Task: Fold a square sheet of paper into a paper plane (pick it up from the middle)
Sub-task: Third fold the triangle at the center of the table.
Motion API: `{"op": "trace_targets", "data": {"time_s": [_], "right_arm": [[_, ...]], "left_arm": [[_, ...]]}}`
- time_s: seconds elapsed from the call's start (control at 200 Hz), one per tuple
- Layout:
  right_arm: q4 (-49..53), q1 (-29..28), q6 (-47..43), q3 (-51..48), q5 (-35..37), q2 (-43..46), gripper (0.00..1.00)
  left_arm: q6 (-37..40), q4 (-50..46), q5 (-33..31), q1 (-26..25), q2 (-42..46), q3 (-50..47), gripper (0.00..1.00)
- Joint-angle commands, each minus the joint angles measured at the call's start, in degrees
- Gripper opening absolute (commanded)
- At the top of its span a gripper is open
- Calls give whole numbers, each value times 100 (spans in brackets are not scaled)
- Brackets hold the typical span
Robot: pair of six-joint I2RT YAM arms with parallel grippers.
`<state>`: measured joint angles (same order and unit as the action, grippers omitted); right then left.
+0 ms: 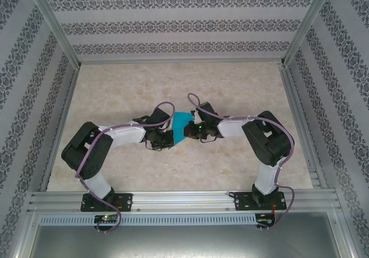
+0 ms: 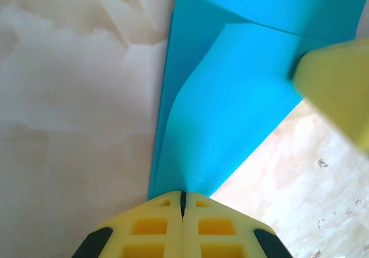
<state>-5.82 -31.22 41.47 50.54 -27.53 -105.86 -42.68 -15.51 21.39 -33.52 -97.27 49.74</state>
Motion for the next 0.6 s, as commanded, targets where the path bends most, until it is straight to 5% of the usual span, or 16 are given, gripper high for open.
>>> {"op": "trace_targets", "data": {"time_s": [0.0,0.29,0.595], "right_arm": [[220,566,-473,-205,337,177,7],[496,307,-397,-185,564,1093,11],[153,-488,59,285,399,307,7]], "left_arm": [[194,-1051,-486,180,-398,-364,0],[490,-1050,-418,196,-380,-78,0],[631,-1073,-305,196,-402,36,0]]}}
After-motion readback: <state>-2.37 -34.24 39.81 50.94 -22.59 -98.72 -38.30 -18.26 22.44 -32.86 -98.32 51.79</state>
